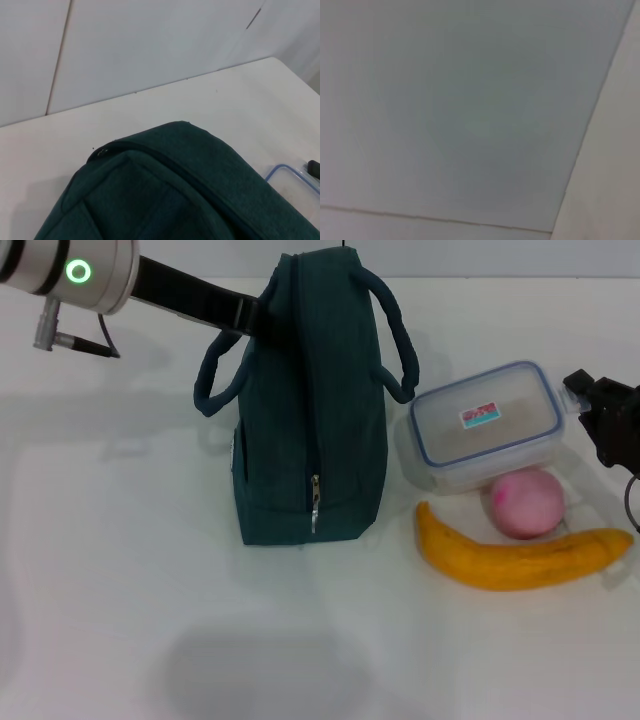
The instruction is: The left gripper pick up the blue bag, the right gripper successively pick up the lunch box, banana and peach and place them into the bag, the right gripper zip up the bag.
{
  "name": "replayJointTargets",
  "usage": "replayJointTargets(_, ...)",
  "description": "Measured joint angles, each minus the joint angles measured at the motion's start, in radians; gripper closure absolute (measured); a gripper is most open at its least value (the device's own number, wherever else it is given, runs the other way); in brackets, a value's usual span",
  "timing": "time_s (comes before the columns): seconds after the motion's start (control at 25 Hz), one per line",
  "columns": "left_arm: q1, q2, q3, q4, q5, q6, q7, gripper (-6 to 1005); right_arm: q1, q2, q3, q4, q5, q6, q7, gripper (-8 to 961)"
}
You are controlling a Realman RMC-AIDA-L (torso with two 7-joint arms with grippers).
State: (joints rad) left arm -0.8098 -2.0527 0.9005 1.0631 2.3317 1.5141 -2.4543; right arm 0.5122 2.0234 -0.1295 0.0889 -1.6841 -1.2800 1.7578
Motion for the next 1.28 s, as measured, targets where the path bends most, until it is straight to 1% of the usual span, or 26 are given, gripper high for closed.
replayJointTargets(0.16, 0.000, -0.003, 0.000, 0.000, 0.000, 0.000, 0.000, 949, -0.003, 0.000, 0.007, 0.001, 0.006, -0.006, 0.178, 870)
replayJointTargets(0.4, 0.002, -0.007, 0.000, 0.000, 0.000, 0.000, 0.000, 949, -0.002, 0.000, 0.034, 0.002, 0.014, -0.027, 0.347, 870)
replayJointTargets(0.6, 0.005, -0.009, 0.000, 0.000, 0.000, 0.000, 0.000, 949, -0.014, 0.001, 0.100, 0.024, 0.020, -0.084, 0.371, 870)
replayJointTargets(0.88, 0.007, -0.011, 0.000, -0.003, 0.000, 0.000, 0.000, 949, -0.021, 0.002, 0.153, 0.033, 0.027, -0.184, 0.388, 869)
replayJointTargets(1.16, 0.003, -0.014, 0.000, 0.000, 0.000, 0.002, -0.004, 949, 0.013, 0.001, 0.224, 0.039, 0.029, -0.337, 0.395, 869)
replayJointTargets(1.28, -0.003, -0.019, 0.000, 0.002, -0.005, 0.006, -0.009, 949, 0.049, 0.001, 0.264, 0.046, 0.029, -0.371, 0.395, 869)
